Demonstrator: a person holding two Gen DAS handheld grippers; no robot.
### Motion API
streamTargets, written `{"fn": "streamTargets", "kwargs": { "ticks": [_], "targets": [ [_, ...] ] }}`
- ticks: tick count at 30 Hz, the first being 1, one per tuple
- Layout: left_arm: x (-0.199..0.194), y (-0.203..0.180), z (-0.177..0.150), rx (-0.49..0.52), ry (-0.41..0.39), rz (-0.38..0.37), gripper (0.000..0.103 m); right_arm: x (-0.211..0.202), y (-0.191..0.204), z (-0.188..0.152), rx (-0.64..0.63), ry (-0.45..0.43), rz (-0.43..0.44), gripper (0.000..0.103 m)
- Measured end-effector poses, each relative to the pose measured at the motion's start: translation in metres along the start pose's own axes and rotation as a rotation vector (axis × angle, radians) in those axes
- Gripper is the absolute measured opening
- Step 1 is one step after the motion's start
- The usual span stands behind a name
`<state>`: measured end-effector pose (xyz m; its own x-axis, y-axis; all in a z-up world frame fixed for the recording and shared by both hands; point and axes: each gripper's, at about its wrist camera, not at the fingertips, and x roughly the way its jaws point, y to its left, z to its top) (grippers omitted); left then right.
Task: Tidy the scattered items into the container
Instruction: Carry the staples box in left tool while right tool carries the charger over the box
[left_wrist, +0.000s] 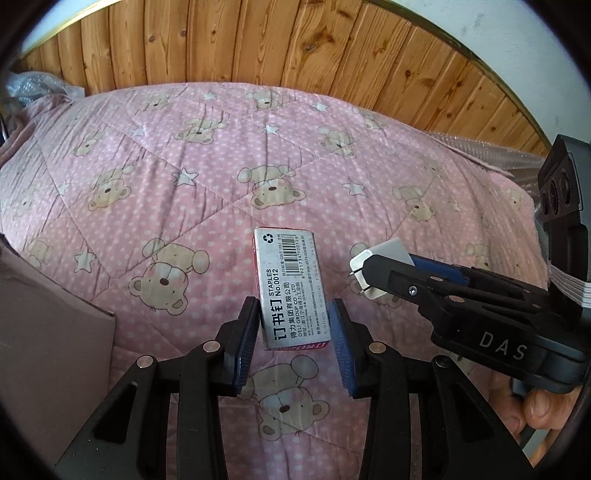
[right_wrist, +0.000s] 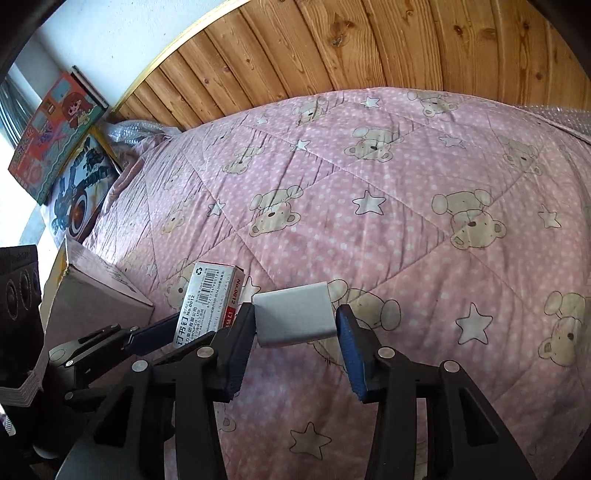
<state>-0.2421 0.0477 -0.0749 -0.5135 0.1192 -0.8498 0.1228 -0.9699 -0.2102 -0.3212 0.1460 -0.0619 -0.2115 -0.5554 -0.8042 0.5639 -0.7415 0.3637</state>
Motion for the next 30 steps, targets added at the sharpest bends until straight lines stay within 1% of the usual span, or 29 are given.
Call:
{"fn": "streamTargets", "kwargs": {
  "ticks": [8, 15, 23, 30],
  "targets": [
    [-0.034, -0.003, -0.018, 0.022, -0.011, -0.008, 0.04, -0.022, 0.01, -0.023, 0.053, -0.018, 0.011, 0.046],
    [-0.061, 0.001, -0.039, 0.028, -0.013, -0.01, 0.04, -0.04, 0.02, -0.051, 0.087, -0.026, 0.005, 0.046],
    [-0.094, 0.005, -0.058, 0.041, -0.043, -0.027, 0.04, -0.054, 0.036, -0.083, 0.102, -0.02, -0.008, 0.046],
    [-0.121, 0.007, -0.073, 0.044, -0.076, -0.049, 0.04, -0.067, 0.058, -0.107, 0.091, -0.021, -0.014, 0.046]
  ]
}}
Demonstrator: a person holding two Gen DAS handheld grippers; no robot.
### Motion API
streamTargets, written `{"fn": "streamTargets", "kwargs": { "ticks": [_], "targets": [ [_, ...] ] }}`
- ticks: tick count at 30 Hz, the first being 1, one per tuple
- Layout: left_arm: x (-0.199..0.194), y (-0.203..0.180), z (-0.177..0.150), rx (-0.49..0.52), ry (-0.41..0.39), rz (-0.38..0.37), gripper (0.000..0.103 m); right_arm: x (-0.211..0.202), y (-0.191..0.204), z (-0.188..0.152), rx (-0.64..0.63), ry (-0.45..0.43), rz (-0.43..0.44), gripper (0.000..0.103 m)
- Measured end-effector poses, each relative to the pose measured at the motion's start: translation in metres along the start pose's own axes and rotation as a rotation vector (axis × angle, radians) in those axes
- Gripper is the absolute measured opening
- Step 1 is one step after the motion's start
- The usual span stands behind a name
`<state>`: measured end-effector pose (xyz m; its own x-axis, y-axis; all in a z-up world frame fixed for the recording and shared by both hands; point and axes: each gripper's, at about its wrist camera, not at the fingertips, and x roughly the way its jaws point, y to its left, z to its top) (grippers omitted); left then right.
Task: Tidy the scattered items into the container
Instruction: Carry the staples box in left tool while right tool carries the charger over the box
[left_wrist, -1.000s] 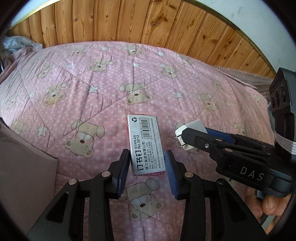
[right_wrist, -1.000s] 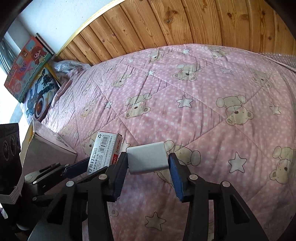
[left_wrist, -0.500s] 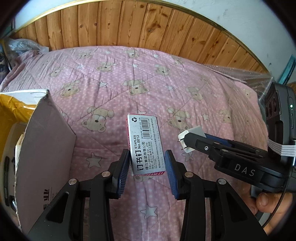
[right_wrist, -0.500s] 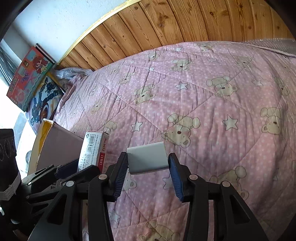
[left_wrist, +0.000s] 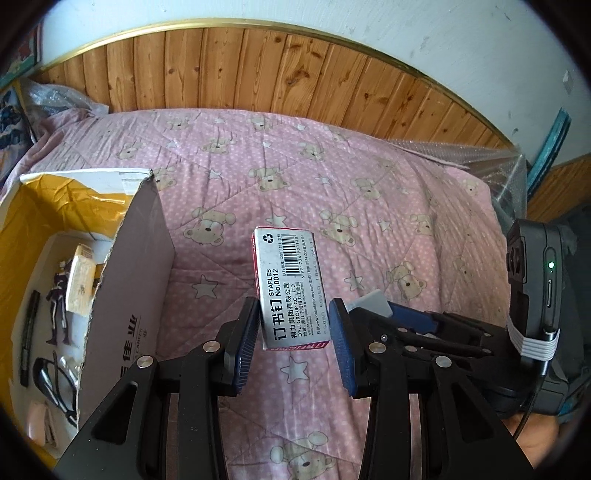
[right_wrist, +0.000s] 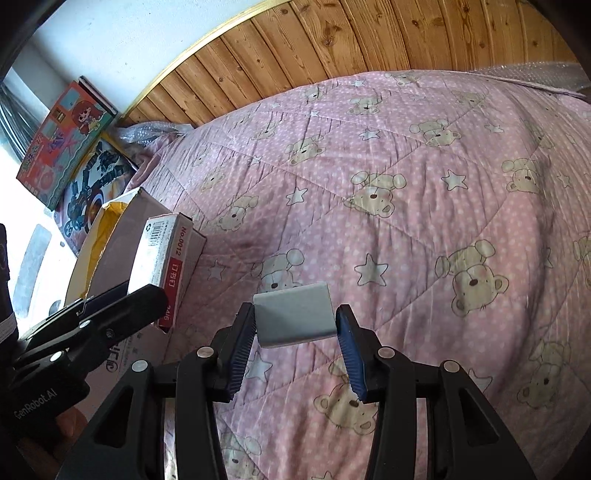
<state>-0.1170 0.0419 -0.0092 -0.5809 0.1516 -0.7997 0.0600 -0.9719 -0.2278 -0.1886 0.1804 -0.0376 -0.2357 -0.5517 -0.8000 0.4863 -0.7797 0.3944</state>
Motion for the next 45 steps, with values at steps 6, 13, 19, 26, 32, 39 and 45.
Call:
{"fn": "streamTargets", "kwargs": {
  "ticks": [6, 13, 19, 26, 32, 39, 45],
  "targets": [
    [-0.02, 0.004, -0.012, -0.005, -0.017, -0.019, 0.04, -0.01, 0.018, -0.02, -0.016, -0.002, 0.002, 0.046],
    [-0.043, 0.01, -0.03, -0.013, -0.038, -0.045, 0.04, -0.023, 0.041, -0.039, -0.045, -0.009, -0.001, 0.046],
    [-0.061, 0.018, -0.046, -0.025, -0.053, -0.073, 0.04, -0.036, 0.065, -0.051, -0.088, -0.025, -0.009, 0.046],
    [-0.078, 0.036, -0.062, -0.051, -0.064, -0.09, 0.04, -0.043, 0.091, -0.065, -0.127, -0.032, -0.011, 0.046],
    [-0.091, 0.05, -0.072, -0.064, -0.079, -0.103, 0.04, -0.049, 0.114, -0.076, -0.165, -0.042, -0.013, 0.046],
    [-0.111, 0.064, -0.076, -0.078, -0.125, -0.111, 0.04, -0.052, 0.134, -0.079, -0.207, -0.05, -0.024, 0.046],
    [-0.126, 0.08, -0.08, -0.095, -0.163, -0.098, 0.04, -0.052, 0.154, -0.08, -0.248, -0.049, -0.018, 0.046]
  ]
}}
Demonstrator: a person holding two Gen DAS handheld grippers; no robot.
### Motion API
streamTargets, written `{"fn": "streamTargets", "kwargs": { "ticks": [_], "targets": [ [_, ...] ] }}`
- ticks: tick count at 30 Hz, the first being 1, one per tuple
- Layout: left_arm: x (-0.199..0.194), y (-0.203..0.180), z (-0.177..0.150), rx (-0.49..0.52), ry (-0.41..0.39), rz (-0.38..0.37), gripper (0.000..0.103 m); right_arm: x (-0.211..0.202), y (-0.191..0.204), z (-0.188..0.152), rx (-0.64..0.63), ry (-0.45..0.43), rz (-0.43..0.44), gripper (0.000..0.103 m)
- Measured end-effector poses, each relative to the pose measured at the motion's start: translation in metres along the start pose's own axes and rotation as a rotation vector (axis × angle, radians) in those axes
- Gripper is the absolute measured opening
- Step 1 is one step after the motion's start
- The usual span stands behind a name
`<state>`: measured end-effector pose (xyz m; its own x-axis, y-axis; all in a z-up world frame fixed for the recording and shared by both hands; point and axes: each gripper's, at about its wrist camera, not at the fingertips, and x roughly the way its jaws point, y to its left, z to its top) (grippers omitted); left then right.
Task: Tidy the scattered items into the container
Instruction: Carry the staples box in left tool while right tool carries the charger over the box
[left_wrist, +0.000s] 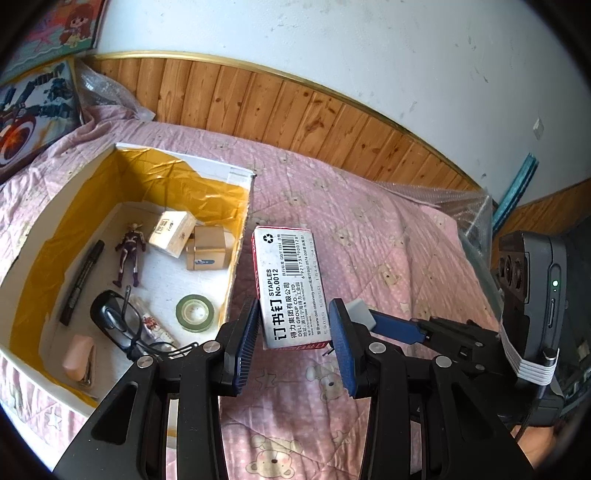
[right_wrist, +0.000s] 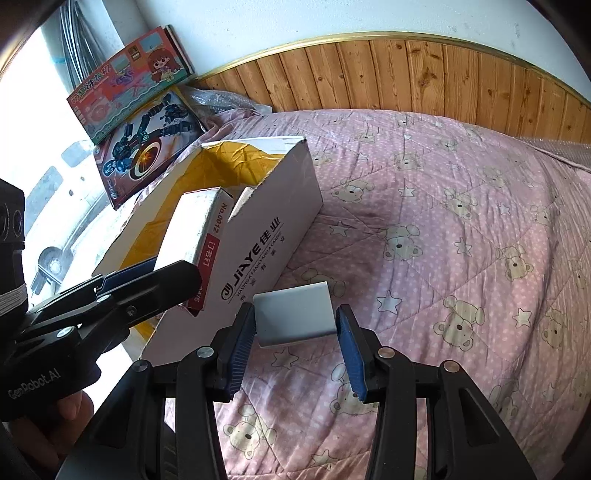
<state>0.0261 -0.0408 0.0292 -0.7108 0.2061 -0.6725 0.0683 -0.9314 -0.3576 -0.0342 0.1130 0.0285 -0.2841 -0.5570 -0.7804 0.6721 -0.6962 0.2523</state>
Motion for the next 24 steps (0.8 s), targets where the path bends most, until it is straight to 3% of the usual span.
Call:
{"fn": "streamTargets", "kwargs": {
  "ticks": [24],
  "targets": [
    [-0.033, 0.086, 0.011, -0.146, -0.071, 0.064, 0.04, -0.012, 0.072, 0.034, -0.204, -0.042, 0.018, 0.046]
  ]
}}
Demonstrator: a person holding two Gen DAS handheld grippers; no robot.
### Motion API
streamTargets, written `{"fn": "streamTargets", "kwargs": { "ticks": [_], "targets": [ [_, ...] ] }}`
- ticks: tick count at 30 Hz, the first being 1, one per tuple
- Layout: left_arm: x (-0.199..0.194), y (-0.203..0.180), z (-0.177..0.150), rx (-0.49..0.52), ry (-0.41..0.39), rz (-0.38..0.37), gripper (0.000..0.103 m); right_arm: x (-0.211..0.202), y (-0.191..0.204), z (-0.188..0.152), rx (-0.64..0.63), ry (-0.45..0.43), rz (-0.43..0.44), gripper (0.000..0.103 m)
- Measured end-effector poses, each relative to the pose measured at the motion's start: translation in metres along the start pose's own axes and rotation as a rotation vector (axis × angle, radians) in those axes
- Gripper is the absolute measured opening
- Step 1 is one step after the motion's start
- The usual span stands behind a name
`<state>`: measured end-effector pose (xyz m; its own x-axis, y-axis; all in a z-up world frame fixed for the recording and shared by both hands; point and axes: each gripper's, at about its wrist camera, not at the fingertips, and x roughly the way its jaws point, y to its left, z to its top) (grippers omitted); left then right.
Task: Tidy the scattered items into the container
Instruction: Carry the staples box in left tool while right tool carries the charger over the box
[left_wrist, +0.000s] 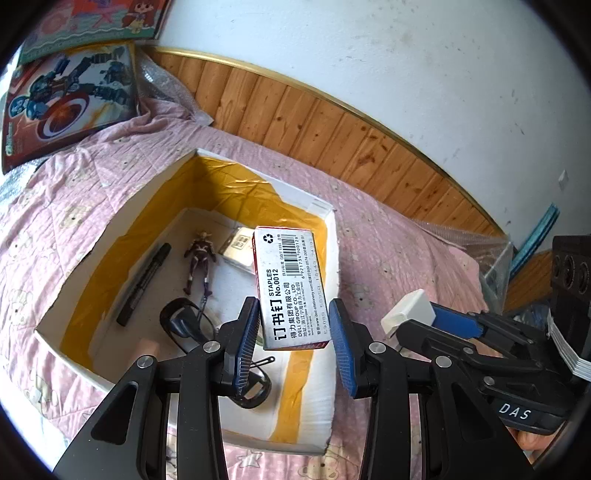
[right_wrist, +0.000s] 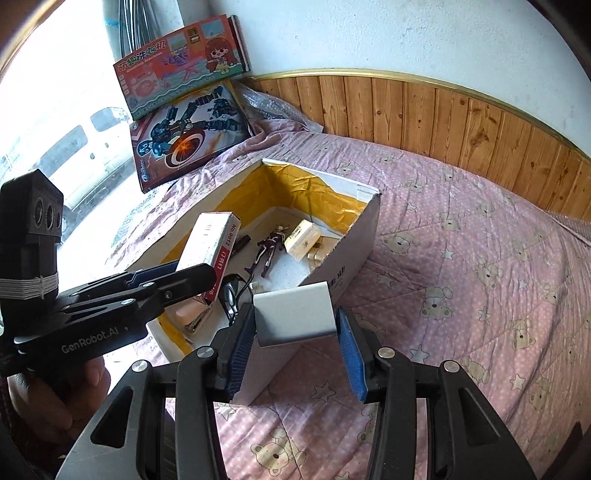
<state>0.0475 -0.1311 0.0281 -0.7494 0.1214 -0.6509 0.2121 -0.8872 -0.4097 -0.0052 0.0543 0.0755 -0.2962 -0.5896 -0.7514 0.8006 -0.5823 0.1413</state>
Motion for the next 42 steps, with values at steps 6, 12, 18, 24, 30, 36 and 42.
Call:
{"fn": "streamTargets", "kwargs": {
  "ticks": [6, 12, 18, 24, 30, 36, 42],
  "targets": [
    [-0.001, 0.025, 0.009, -0.05, -0.012, 0.034, 0.04, 0.004, 0.015, 0.011, -0.052, -0.003, 0.015, 0.046],
    [0.003, 0.046, 0.015, -0.09, -0.01, 0.061, 0.04, 0.015, 0.024, 0.019, -0.093, 0.008, 0.026, 0.046],
    [0.011, 0.06, 0.019, -0.117, 0.01, 0.085, 0.04, 0.029, 0.031, 0.028, -0.128, 0.025, 0.034, 0.046],
    [0.031, 0.063, 0.021, -0.137, 0.075, 0.084, 0.04, 0.047, 0.032, 0.046, -0.157, 0.04, 0.033, 0.046],
    [0.058, 0.057, 0.02, -0.174, 0.166, 0.054, 0.04, 0.069, 0.023, 0.073, -0.139, 0.057, 0.045, 0.046],
    [0.083, 0.052, 0.022, -0.21, 0.24, 0.03, 0.04, 0.098, 0.022, 0.099, -0.152, 0.091, 0.067, 0.046],
    [0.11, 0.054, 0.022, -0.285, 0.317, 0.003, 0.04, 0.136, 0.023, 0.121, -0.168, 0.14, 0.091, 0.046]
  ]
}}
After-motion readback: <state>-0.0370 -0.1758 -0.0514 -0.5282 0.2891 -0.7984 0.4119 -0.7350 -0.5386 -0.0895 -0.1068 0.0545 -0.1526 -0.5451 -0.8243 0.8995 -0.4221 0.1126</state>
